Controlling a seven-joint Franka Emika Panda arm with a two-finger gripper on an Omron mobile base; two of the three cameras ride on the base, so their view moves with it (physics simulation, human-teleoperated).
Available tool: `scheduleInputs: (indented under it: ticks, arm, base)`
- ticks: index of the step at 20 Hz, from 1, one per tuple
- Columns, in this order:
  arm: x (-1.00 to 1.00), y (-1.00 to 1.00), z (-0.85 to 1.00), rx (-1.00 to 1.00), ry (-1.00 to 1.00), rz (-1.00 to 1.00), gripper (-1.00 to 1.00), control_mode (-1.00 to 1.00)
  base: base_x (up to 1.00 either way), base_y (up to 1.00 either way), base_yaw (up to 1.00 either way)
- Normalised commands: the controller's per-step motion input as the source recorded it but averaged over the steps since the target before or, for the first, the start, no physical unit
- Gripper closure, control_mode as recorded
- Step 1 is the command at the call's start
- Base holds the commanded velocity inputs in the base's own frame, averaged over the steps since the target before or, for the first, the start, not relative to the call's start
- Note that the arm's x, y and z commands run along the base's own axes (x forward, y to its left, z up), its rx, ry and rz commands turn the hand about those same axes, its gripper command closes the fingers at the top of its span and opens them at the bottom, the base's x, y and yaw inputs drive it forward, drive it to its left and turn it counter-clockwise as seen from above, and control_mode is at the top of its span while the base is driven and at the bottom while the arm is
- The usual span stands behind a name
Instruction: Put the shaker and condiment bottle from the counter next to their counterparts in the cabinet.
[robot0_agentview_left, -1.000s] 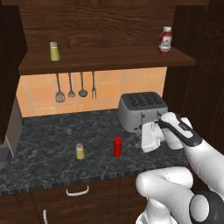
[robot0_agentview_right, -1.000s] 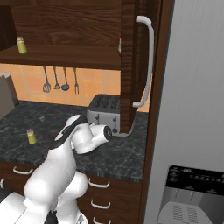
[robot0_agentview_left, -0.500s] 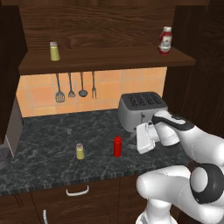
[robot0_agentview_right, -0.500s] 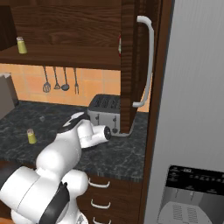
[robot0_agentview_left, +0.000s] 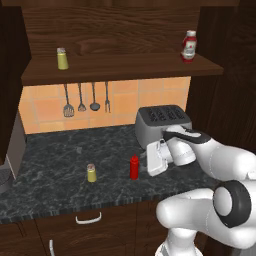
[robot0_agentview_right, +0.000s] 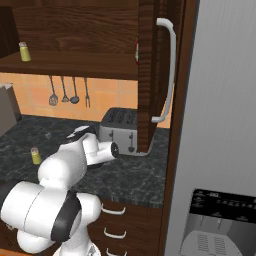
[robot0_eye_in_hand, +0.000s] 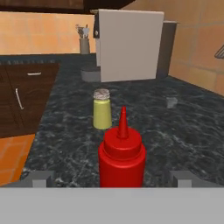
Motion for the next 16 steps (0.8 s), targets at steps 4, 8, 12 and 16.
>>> scheduleInputs:
  ticks: [4, 8, 12, 16]
  arm:
    - [0.0, 0.28, -0.15, 0.0, 0.0, 0.0, -1.0, -1.0]
    - [0.0, 0.26, -0.23, 0.0, 0.0, 0.0, 1.0, -1.0]
    - [0.0, 0.09, -0.02, -0.01, 0.01, 0.0, 1.0, -1.0]
    - [0.03, 0.18, 0.05, 0.01, 0.0, -0.03, 1.0, -1.0]
  base:
    - [0.0, 0.0, 0.0]
    - [0.0, 0.0, 0.0]
    - [0.0, 0.0, 0.0]
    - [0.0, 0.0, 0.0]
